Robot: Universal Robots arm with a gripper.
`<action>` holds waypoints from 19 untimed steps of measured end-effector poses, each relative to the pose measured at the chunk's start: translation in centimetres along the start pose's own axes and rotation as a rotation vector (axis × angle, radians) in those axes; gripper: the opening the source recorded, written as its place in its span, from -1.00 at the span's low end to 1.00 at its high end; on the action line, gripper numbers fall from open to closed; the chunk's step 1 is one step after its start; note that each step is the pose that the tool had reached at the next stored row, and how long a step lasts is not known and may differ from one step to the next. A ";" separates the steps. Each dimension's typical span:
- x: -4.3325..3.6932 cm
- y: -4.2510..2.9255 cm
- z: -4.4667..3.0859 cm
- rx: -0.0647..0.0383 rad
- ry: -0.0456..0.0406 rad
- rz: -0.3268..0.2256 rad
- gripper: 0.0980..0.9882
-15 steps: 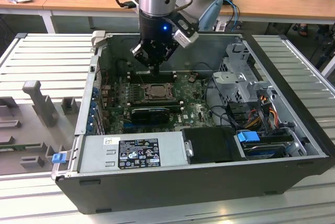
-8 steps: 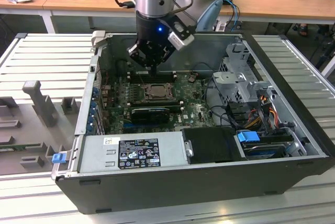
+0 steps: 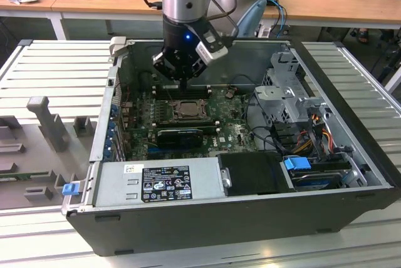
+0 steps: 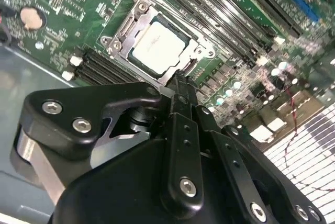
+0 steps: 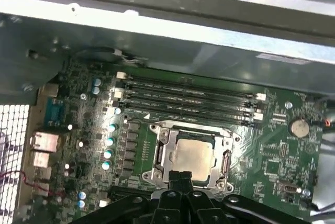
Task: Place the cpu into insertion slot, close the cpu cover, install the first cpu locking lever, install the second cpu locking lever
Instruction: 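Install the first cpu locking lever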
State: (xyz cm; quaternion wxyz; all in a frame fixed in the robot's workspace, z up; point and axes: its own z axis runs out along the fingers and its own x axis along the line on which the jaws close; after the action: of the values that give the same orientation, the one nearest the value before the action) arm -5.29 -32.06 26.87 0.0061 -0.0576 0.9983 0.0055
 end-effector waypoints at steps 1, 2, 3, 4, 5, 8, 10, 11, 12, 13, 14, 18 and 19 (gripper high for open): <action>0.00 0.00 0.02 0.000 -0.0002 0.018 -0.98; 0.00 0.00 0.04 0.000 -0.0003 0.032 -0.98; 0.00 0.00 0.06 0.001 -0.0005 0.048 -0.98; 0.00 0.00 0.07 0.001 -0.0007 0.063 -0.98; 0.00 0.00 0.08 0.001 -0.0009 0.077 -0.98; 0.00 0.00 0.13 0.002 -0.0015 0.133 -0.98; 0.00 0.00 0.17 0.002 -0.0019 0.183 -0.98; 0.04 0.00 0.19 0.002 -0.0021 0.194 -0.98; 0.11 0.01 0.20 0.002 -0.0021 0.197 -0.98; 0.33 0.04 0.21 0.002 -0.0022 0.197 -0.98; 0.54 0.06 0.21 0.002 -0.0022 0.197 -0.98; 1.84 0.21 0.23 0.002 -0.0022 0.199 -0.98; 2.10 0.24 0.24 0.002 -0.0023 0.202 -0.98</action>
State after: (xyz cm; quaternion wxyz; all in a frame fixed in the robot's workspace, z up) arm -7.40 -32.05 26.61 0.0067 0.0436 0.9990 0.0049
